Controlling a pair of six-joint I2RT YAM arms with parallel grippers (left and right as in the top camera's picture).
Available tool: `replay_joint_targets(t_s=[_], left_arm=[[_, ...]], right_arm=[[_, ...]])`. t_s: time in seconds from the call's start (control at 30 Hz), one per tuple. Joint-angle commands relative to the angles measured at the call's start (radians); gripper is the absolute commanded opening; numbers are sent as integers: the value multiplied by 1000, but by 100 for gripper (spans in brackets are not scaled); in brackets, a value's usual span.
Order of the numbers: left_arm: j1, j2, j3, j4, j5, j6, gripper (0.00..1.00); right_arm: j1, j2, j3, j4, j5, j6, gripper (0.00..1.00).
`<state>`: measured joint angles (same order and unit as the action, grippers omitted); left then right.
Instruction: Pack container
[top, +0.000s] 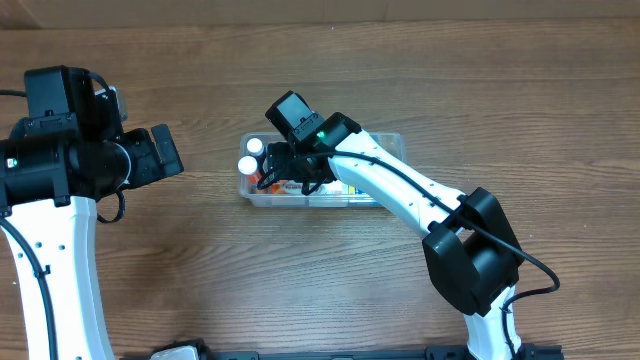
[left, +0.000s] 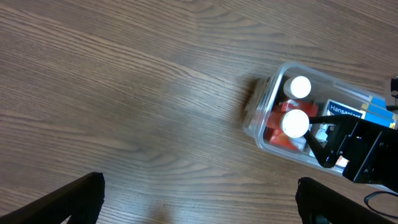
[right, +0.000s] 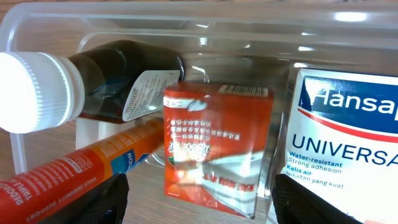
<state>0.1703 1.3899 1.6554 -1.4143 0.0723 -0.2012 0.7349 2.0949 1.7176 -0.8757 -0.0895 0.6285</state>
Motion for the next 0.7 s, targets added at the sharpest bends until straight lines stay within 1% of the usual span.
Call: replay_joint_targets(t_s=[0.0, 0.03, 0.1, 0.17, 0.2, 0.27, 0.3, 0.33, 0.37, 0.4, 0.47, 0.53, 0.57, 0.6, 0.67], left_arm=[[0, -4, 1, 0, 7, 22, 100], [0, -4, 1, 0, 7, 22, 100], [0, -4, 1, 0, 7, 22, 100], [0, -4, 1, -7, 6, 23, 100], [0, -4, 1, -7, 6, 23, 100], [-1, -4, 1, -7, 9, 29, 100], [-1, -4, 1, -7, 31, 66, 100], [-1, -4, 1, -5, 74, 112, 100], [-1, -4, 1, 0, 96, 126, 100], [-1, -4, 1, 9, 101, 127, 100], [-2, -4, 1, 50, 110, 127, 100], [-18, -2, 0, 105, 116, 127, 100], [-36, 3, 0, 130, 116, 125, 100], [-60, 15, 0, 152, 116, 115, 100], [-89, 40, 0, 171, 112, 114, 100]], right_arm=[[6, -2, 16, 3, -2, 0, 73], [5, -2, 16, 2, 4, -4, 70], [5, -12, 21, -14, 43, -34, 70], [-3, -77, 57, -90, 197, -36, 74], [-13, -136, 80, -112, 266, -70, 77], [-43, -247, 110, -146, 377, -82, 81], [-67, -299, 115, -152, 410, -82, 83], [-118, -375, 115, -156, 420, -82, 89], [-164, -420, 115, -170, 418, -82, 96], [-232, -465, 115, -194, 411, -82, 100], [-379, -504, 115, -251, 357, -82, 100], [-516, -501, 110, -298, 265, -89, 100], [-597, -499, 87, -300, 196, -127, 100], [-660, -499, 57, -293, 168, -145, 100], [-725, -499, 14, -285, 169, -191, 100]])
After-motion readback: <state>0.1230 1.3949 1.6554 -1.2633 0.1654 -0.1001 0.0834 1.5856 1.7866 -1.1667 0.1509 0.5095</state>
